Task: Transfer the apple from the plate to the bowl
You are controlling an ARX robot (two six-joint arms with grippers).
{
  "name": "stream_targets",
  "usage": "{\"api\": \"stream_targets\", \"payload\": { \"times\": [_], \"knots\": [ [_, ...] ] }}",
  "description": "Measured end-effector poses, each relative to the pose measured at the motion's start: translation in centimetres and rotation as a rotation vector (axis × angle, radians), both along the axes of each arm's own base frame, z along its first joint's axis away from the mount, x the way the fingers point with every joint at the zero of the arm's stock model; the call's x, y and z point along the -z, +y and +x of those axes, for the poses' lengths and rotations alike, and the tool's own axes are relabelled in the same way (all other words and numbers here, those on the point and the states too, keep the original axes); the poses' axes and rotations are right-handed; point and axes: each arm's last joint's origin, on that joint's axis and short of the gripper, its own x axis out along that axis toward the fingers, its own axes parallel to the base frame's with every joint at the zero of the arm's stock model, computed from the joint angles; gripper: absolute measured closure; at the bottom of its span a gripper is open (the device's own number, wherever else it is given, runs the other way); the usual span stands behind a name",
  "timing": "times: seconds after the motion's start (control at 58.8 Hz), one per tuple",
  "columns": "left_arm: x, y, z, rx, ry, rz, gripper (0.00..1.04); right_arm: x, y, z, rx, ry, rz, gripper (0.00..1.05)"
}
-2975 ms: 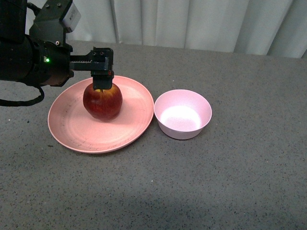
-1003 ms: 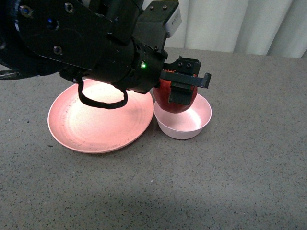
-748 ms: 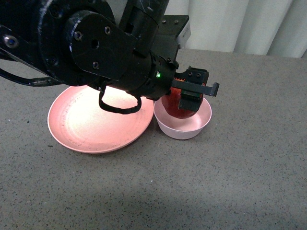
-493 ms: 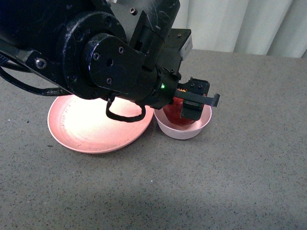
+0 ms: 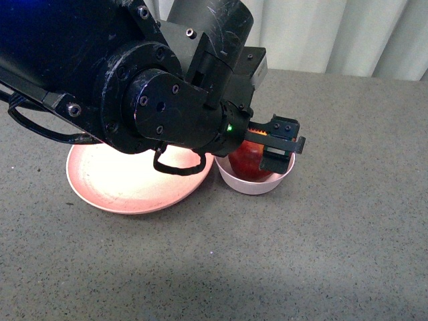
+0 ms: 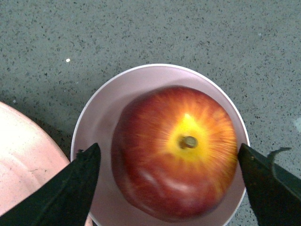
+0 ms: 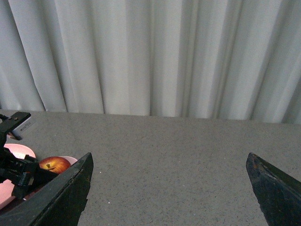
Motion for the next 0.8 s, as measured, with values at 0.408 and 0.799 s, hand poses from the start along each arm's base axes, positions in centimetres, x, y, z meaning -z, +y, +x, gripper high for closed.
{"api": "stream_targets", "payload": {
  "times": [0.408, 0.799],
  "knots": [
    [-3.9, 2.3, -2.0, -0.093, -0.140, -0.039, 0.07, 0.0, 0.0, 0.0, 0.000, 0.000, 0.000, 0.09],
    [-5.3, 5.1, -4.3, -0.247, -0.293, 0.000, 0.12, 0.0, 0.0, 0.0, 0.000, 0.000, 0.000, 0.09]
  ]
}}
